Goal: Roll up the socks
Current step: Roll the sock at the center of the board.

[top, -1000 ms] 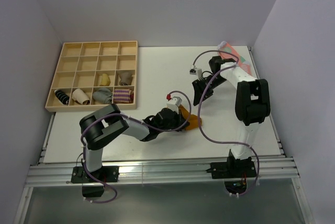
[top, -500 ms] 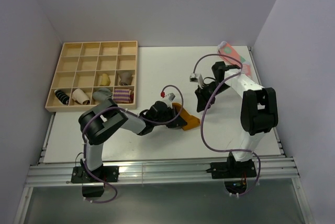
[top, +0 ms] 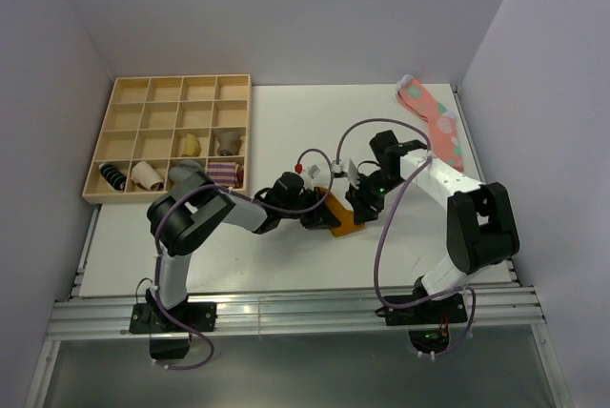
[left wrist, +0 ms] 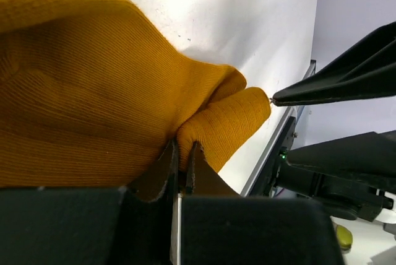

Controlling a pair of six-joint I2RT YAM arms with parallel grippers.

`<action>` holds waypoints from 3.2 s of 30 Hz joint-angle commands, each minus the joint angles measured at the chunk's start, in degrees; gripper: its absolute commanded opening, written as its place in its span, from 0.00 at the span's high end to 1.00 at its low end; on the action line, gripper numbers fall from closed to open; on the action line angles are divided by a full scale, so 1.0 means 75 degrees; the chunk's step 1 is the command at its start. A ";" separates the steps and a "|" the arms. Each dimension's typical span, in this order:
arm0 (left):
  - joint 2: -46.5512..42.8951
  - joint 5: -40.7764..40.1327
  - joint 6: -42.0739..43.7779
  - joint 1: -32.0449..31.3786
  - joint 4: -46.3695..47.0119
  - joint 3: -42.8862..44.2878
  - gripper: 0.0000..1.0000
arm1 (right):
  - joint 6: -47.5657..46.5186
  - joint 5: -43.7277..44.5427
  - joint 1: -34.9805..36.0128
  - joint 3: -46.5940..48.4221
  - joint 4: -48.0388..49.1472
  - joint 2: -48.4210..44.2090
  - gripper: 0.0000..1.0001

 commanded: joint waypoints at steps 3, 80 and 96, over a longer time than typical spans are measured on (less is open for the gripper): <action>0.0454 0.0308 0.0200 0.0108 -0.1609 -0.0052 1.00 | -0.0029 0.0567 0.0311 -0.0459 0.0996 -0.0479 0.49; -0.0390 -0.0805 -0.0690 0.0835 0.2968 -0.1808 0.66 | 0.1284 0.1634 0.1507 -0.0518 0.1127 0.0869 0.94; -0.1514 -0.2537 0.0234 0.0379 0.3032 -0.2747 0.67 | 0.1330 0.1576 0.1518 0.0758 -0.0278 0.1817 0.93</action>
